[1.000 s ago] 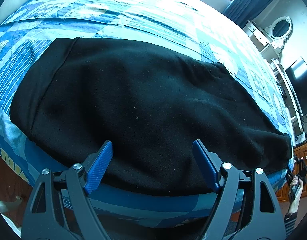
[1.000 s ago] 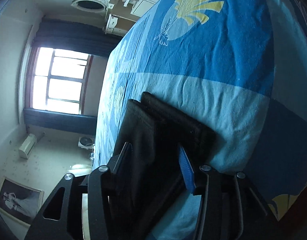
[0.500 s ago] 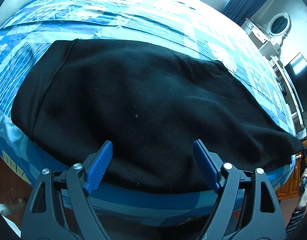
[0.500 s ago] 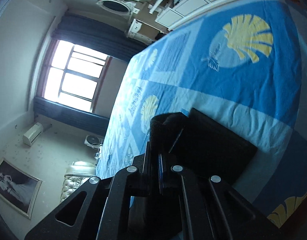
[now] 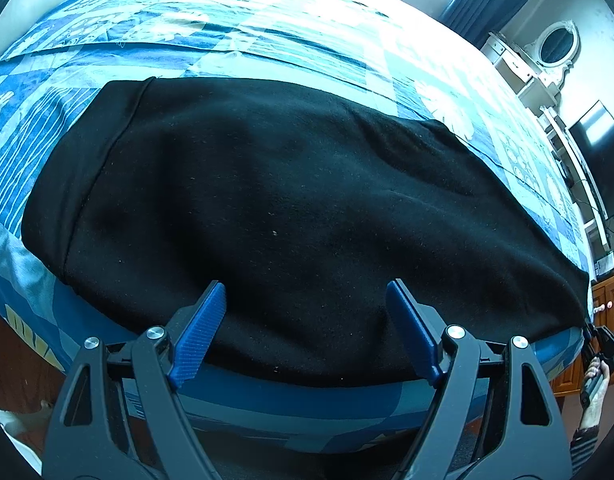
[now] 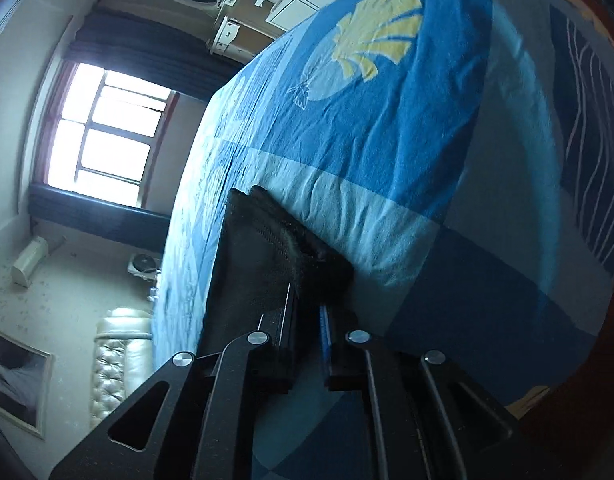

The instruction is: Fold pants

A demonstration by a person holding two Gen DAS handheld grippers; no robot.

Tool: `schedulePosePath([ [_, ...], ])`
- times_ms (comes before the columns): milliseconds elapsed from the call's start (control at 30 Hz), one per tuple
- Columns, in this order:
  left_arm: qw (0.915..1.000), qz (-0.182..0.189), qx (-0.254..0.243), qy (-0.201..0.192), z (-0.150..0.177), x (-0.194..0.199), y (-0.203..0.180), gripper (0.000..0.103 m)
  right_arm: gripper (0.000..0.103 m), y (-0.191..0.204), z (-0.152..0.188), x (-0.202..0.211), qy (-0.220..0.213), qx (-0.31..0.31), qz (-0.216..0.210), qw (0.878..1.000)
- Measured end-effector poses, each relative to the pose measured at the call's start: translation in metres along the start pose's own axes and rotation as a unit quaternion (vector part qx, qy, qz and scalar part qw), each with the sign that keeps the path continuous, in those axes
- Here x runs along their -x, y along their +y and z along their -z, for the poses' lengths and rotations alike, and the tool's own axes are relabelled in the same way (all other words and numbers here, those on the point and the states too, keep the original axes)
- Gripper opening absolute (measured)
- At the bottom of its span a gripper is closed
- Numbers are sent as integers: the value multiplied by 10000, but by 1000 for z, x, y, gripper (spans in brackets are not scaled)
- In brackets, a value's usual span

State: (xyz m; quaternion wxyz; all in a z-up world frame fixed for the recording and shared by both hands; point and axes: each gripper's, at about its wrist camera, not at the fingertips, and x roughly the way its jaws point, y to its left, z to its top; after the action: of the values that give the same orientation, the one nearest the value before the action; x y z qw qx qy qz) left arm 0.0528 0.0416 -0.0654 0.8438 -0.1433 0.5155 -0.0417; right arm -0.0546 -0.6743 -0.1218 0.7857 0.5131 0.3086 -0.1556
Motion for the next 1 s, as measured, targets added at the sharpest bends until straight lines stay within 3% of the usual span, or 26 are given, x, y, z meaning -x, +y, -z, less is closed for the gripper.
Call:
schedulePosePath([
  [33,10000,9,10,0,0,0,1,81,27,8,-2,10,-174,209,329,9991],
  [67,10000,9,13,0,0,-1,1,81,28,15,-3,18,-303,331,437,9980],
  [167,10000,-30,-7,-8,-1,-1,0,82,29,35,8,31,-205,171,-367,9990],
  [300,9999,-78,-52,-58,1,-2,-2,82,32,63,69,3,777,-54,-1460,9862],
  [400,9998,-126,-113,-89,3,-2,-4,82,33,73,116,-30,1506,-270,-1798,9717],
  [667,9998,-33,-190,-71,4,0,-2,82,33,90,170,-58,2021,-297,-1700,9640],
  [800,9997,-4,-209,-92,5,0,-2,82,35,101,192,-66,2375,-381,-1783,9541],
  [900,9997,26,-239,-96,6,1,-1,83,46,105,202,-68,2389,-429,-1822,9528],
  [1000,9996,61,-276,-86,6,2,-1,83,46,112,210,-65,2315,-386,-1752,9562],
])
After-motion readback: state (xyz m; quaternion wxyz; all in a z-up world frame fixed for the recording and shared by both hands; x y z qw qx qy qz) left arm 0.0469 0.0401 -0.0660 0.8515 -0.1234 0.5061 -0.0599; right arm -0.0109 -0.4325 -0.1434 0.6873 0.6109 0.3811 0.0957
